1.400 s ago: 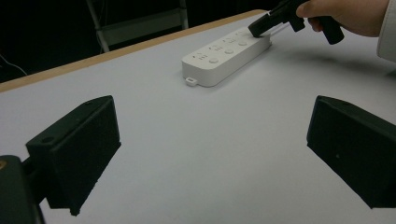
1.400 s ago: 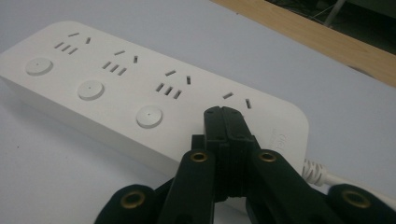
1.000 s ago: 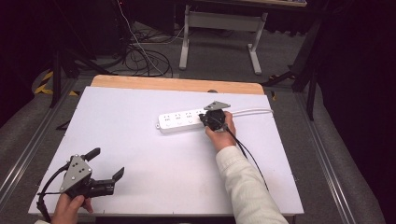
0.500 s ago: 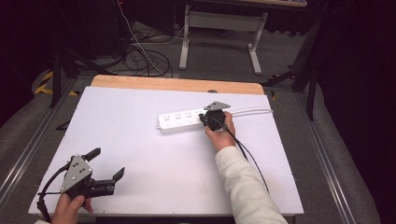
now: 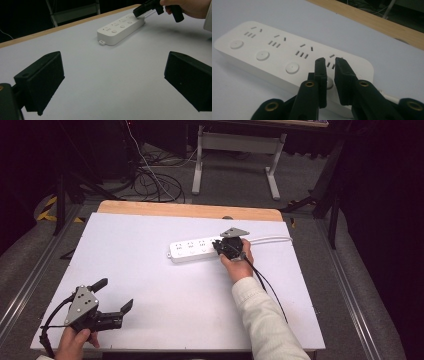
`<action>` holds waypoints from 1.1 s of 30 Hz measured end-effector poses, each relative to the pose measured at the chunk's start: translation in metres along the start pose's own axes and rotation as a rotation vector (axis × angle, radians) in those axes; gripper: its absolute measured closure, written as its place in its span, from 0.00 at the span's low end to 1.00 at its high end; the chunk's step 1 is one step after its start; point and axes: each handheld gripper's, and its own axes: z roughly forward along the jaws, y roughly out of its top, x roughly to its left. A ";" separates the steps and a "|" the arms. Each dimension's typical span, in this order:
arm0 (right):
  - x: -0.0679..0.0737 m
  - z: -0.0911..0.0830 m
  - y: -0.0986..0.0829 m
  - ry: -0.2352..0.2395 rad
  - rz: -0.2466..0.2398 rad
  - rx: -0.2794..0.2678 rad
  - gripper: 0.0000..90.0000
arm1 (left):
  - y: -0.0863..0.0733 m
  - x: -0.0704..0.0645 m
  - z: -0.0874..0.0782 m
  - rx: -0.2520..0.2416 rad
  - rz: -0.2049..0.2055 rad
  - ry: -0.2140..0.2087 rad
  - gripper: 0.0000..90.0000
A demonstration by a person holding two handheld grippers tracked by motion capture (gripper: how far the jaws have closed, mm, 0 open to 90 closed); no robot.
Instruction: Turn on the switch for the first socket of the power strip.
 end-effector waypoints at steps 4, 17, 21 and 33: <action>0.002 -0.014 0.010 0.007 -0.028 -0.039 0.93 | 0.000 0.000 0.000 -0.003 0.000 0.000 0.04; 0.006 -0.048 0.024 0.011 -0.053 -0.078 0.90 | 0.001 0.000 0.002 0.002 0.005 -0.004 0.04; 0.004 -0.054 0.027 0.012 -0.039 -0.094 0.89 | 0.001 -0.001 0.002 0.001 0.002 -0.005 0.04; 0.008 -0.069 0.030 0.043 -0.051 -0.106 0.78 | 0.001 -0.001 0.002 0.000 0.000 -0.004 0.03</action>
